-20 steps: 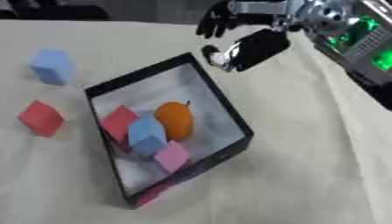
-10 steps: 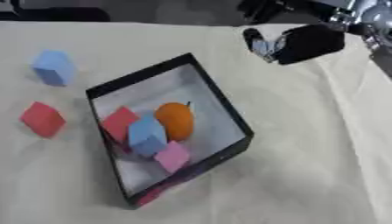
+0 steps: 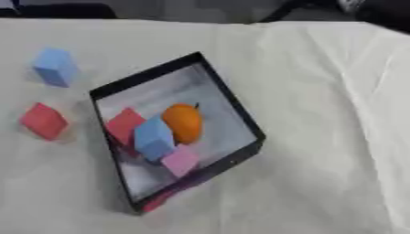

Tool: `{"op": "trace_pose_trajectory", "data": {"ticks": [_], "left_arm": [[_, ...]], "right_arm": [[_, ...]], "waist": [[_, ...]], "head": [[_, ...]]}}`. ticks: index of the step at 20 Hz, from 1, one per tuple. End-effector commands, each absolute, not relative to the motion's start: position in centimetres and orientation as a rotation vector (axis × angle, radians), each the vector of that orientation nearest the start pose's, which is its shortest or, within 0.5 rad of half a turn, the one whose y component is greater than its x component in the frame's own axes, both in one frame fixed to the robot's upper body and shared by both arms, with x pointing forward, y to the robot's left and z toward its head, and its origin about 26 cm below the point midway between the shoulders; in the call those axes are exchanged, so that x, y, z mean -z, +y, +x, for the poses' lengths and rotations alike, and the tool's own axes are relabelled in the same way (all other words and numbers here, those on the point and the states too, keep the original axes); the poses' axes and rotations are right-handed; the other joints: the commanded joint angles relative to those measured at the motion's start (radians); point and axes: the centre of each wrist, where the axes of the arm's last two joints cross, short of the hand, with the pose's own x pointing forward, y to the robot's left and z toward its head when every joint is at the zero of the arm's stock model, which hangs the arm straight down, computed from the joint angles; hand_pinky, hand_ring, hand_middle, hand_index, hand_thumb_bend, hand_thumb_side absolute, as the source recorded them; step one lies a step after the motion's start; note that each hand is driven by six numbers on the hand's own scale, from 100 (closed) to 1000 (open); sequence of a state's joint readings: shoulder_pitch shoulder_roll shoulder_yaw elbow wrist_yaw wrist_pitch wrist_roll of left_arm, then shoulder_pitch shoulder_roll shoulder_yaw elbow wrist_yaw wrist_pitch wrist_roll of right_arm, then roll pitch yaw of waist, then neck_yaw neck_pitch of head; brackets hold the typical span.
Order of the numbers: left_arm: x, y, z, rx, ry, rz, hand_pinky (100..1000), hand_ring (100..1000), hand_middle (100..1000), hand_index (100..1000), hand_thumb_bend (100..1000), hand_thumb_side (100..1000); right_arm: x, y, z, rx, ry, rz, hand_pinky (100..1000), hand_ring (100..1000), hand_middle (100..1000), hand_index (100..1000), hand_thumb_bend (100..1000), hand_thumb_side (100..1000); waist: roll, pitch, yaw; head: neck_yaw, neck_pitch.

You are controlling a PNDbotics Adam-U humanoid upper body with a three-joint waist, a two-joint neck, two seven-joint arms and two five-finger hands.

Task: Pick up objects on the table and place them in the box.

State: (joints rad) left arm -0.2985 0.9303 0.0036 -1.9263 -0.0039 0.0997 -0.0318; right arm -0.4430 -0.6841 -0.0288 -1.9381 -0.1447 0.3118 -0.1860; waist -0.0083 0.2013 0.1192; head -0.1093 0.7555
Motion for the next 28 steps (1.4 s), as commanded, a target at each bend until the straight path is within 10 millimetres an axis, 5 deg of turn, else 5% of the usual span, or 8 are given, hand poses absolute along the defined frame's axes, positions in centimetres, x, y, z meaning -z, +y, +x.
{"op": "trace_pose_trajectory", "data": {"ticks": [1, 5, 16, 28], "left_arm": [[-29.6, 35.6, 29.5, 1.206, -1.806, 0.81, 868, 856, 850, 904, 558, 703], [-31.4, 35.8, 29.5, 1.504, -1.593, 0.872, 862, 869, 858, 915, 592, 673], [-31.2, 36.6, 31.7, 1.825, -1.171, 0.837, 860, 878, 833, 861, 655, 212], [-27.9, 38.7, 35.4, 1.918, -1.089, 0.882, 846, 863, 814, 847, 707, 133]], "right_arm": [[-28.1, -31.8, 30.9, -0.142, -2.152, -0.501, 878, 793, 761, 831, 100, 531], [-27.6, -32.3, 30.9, -0.08, -2.143, -0.516, 876, 788, 756, 828, 100, 542], [-27.6, -32.6, 31.1, -0.029, -2.129, -0.522, 873, 777, 746, 819, 100, 531], [-27.4, -32.4, 31.3, -0.02, -2.121, -0.504, 872, 772, 740, 815, 100, 525]], "waist": [[0.012, -0.008, 0.003], [0.021, -0.005, 0.003], [0.039, -0.008, -0.01], [0.032, -0.006, -0.02]], "head": [[-0.01, -0.004], [-0.007, -0.006], [0.027, -0.008], [0.056, -0.022]]}}
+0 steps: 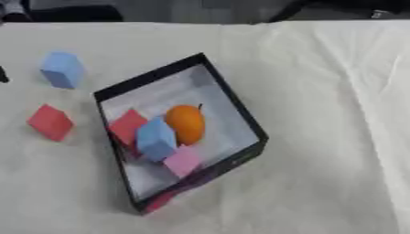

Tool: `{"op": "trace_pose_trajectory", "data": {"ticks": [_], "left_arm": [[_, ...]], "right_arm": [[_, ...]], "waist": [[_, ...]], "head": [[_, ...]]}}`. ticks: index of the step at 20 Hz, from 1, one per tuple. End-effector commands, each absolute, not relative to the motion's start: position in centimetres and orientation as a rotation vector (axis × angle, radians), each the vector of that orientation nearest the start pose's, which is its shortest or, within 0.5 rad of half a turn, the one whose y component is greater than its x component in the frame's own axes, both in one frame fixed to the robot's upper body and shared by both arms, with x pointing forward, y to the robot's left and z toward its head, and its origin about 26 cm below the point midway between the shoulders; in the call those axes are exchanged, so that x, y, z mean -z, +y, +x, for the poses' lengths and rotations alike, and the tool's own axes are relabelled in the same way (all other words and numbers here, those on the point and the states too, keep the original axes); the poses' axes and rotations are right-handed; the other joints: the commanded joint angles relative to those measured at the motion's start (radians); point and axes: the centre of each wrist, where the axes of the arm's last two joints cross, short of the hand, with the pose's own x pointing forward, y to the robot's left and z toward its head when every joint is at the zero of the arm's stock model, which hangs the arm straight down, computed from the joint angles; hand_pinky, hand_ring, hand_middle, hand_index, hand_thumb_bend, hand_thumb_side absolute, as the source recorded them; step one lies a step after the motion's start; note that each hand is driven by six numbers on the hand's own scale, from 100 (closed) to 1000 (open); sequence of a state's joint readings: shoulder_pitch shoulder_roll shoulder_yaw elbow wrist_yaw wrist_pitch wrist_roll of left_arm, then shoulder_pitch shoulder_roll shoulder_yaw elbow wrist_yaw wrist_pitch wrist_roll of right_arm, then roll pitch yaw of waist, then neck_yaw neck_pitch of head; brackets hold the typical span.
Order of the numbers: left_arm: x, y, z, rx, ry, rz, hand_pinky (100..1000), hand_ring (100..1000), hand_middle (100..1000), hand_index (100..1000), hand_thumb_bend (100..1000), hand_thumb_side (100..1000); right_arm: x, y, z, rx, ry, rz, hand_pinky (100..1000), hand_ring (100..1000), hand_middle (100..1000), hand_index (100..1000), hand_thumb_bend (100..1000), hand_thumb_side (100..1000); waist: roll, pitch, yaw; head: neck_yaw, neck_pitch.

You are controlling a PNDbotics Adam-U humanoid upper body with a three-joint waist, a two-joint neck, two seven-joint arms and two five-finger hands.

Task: Pick up objects on the table and place them in the box.

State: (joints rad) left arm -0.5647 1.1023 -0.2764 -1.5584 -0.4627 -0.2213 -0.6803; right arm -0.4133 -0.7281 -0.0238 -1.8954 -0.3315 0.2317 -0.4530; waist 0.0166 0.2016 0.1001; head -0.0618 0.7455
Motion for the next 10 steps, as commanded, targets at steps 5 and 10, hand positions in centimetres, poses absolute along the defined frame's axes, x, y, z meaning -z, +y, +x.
{"op": "trace_pose_trajectory", "data": {"ticks": [5, 10], "left_arm": [[-26.8, 39.0, 36.8, 1.93, -1.145, 0.866, 850, 859, 814, 845, 716, 163], [-26.2, 38.1, 38.0, 1.939, -1.192, 0.78, 855, 854, 812, 839, 710, 194]], "right_arm": [[-27.2, -32.3, 31.4, -0.015, -2.111, -0.499, 872, 772, 740, 814, 100, 530], [-27.1, -32.2, 31.5, -0.01, -2.108, -0.488, 872, 771, 740, 814, 100, 534]], "waist": [[0.006, -0.003, -0.003], [0.006, -0.001, -0.008]], "head": [[0.02, -0.023], [0.017, -0.029]]}}
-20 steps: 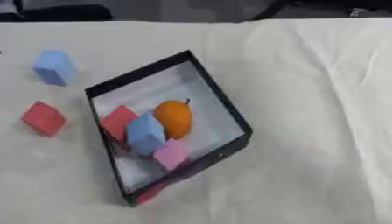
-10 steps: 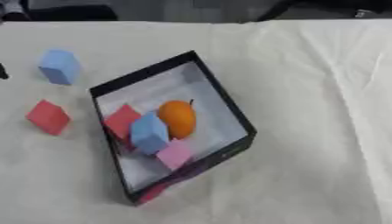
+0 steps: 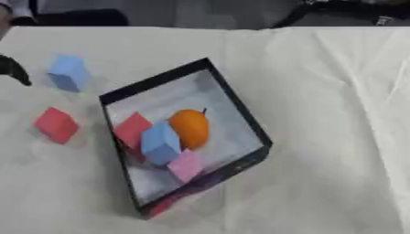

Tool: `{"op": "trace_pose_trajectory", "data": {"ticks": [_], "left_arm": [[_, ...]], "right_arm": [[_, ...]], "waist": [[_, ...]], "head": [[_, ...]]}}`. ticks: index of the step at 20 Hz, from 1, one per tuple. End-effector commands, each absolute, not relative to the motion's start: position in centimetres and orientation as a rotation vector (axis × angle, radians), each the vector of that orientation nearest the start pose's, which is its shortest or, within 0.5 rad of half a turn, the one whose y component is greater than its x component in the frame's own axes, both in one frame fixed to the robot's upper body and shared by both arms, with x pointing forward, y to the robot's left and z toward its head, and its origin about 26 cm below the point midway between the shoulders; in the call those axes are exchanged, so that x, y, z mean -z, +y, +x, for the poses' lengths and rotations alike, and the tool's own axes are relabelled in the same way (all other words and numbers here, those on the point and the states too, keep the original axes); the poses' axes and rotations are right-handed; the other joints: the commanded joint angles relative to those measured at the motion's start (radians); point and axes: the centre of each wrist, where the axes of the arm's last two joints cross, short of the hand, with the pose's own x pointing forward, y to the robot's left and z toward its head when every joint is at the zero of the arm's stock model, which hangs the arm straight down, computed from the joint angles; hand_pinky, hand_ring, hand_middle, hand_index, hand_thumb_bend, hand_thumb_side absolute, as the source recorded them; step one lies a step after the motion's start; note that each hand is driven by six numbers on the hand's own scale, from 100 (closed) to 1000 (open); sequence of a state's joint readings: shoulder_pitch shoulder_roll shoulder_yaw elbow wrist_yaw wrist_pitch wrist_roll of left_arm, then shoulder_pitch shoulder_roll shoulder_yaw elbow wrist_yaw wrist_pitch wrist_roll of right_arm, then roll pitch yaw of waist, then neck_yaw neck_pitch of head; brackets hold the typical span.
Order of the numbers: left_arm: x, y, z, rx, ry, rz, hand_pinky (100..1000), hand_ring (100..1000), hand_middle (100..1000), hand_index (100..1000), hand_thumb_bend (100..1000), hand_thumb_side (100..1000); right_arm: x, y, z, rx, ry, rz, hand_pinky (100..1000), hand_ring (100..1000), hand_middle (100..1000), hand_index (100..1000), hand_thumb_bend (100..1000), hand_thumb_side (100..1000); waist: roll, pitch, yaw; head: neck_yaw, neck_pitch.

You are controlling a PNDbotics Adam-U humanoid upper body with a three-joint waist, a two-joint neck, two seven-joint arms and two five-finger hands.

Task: Pick up objects on the table and place them in the box.

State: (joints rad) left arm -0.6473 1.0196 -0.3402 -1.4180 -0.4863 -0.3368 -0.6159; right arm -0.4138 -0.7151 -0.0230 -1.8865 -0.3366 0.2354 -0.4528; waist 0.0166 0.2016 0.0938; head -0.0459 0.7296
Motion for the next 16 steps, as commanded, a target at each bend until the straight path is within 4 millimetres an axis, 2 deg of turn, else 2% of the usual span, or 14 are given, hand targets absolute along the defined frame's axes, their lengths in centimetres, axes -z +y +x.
{"op": "trace_pose_trajectory", "data": {"ticks": [1, 9, 12, 16], "left_arm": [[-26.1, 37.9, 38.2, 1.94, -1.197, 0.762, 856, 853, 812, 834, 710, 206], [-25.2, 37.1, 39.5, 1.938, -1.183, 0.626, 860, 846, 805, 826, 774, 319], [-25.0, 37.2, 39.6, 1.931, -1.176, 0.606, 854, 838, 796, 825, 776, 324], [-24.6, 37.1, 39.8, 1.943, -1.167, 0.633, 843, 835, 790, 820, 777, 282]], "right_arm": [[-27.1, -32.2, 31.5, -0.01, -2.11, -0.485, 872, 771, 740, 814, 100, 529], [-27.3, -32.0, 31.6, -0.004, -2.117, -0.475, 872, 771, 739, 813, 100, 529], [-27.2, -32.0, 31.6, 0.0, -2.116, -0.472, 872, 770, 739, 813, 100, 530], [-27.2, -31.9, 31.6, 0.005, -2.116, -0.465, 872, 769, 737, 812, 100, 534]], "waist": [[0.005, -0.001, -0.003], [0.002, 0.002, -0.01], [0.003, 0.004, -0.01], [0.0, 0.007, -0.012]], "head": [[0.001, -0.013], [0.0, -0.008], [-0.002, -0.008], [-0.003, -0.01]]}}
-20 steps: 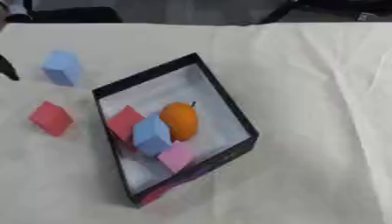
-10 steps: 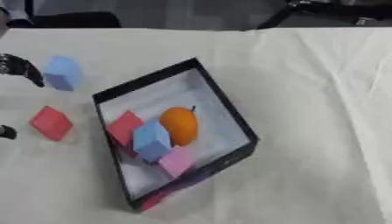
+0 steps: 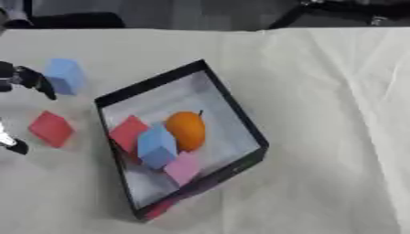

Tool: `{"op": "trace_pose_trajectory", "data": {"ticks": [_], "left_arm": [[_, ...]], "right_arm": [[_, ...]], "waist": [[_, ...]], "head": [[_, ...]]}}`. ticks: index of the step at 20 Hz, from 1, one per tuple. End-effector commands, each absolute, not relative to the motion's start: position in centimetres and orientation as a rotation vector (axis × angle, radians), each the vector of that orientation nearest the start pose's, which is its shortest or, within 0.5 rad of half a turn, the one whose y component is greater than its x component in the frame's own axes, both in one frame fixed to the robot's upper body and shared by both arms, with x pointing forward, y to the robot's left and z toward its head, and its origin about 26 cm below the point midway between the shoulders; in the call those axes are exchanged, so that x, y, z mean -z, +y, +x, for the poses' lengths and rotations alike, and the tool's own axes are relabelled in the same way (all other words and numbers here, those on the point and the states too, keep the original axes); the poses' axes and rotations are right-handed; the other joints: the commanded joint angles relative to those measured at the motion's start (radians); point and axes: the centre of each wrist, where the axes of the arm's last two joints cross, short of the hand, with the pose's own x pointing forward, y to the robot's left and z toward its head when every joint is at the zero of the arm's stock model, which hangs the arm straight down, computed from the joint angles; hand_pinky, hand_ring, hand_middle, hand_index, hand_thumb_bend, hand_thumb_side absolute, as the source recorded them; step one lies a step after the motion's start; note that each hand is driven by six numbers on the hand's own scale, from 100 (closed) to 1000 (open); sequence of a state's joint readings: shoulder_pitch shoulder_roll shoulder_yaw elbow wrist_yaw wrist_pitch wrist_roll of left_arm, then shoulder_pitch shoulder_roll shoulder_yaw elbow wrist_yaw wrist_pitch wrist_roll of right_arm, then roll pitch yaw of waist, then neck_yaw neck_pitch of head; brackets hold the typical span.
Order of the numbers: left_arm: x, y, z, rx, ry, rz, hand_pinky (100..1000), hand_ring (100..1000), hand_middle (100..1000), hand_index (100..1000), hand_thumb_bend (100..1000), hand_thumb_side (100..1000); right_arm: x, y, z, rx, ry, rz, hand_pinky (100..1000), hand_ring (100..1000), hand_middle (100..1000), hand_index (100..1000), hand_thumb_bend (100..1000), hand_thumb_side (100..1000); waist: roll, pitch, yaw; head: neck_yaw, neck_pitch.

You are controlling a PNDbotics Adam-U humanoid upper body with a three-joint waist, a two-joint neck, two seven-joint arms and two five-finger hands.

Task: Pick up objects on the table and place them in the box.

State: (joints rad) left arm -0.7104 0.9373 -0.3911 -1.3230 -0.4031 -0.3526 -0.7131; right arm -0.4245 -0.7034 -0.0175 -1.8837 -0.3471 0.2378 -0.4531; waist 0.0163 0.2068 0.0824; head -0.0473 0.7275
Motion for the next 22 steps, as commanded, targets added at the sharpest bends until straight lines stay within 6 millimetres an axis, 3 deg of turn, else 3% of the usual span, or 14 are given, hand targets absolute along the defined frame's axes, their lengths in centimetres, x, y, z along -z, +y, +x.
{"op": "trace_pose_trajectory", "data": {"ticks": [1, 18, 22], "left_arm": [[-24.5, 37.0, 39.9, 1.954, -1.165, 0.65, 840, 836, 792, 820, 782, 267], [-21.7, 36.3, 42.0, 2.109, -1.114, 0.834, 823, 846, 817, 835, 788, 159], [-20.8, 36.7, 42.4, 2.104, -1.092, 0.856, 820, 843, 807, 828, 734, 146]], "right_arm": [[-27.2, -31.9, 31.6, 0.008, -2.117, -0.464, 872, 768, 737, 812, 100, 536], [-27.0, -32.1, 32.1, 0.068, -2.114, -0.46, 867, 762, 732, 799, 100, 553], [-26.9, -32.2, 32.1, 0.074, -2.108, -0.459, 866, 762, 731, 799, 100, 558]], "waist": [[0.0, 0.002, -0.002], [-0.006, 0.013, -0.015], [-0.007, 0.018, -0.018]], "head": [[-0.001, -0.009], [0.016, -0.023], [0.02, -0.025]]}}
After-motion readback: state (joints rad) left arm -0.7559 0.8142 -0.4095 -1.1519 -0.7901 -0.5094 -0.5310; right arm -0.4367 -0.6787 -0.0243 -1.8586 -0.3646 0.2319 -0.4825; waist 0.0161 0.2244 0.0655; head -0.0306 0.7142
